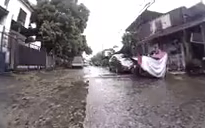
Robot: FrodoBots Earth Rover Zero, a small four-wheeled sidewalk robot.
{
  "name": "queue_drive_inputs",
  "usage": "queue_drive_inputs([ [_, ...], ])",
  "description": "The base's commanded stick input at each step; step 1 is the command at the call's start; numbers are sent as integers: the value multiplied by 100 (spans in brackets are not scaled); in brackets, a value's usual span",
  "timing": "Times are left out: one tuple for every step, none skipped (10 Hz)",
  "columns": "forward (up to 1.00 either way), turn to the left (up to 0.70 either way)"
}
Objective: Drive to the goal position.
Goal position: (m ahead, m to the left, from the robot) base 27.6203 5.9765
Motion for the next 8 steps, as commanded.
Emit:
queue_drive_inputs([
  [100,0],
  [100,0],
  [100,12],
  [100,26],
  [100,0],
  [100,9],
  [100,19],
  [100,12],
])
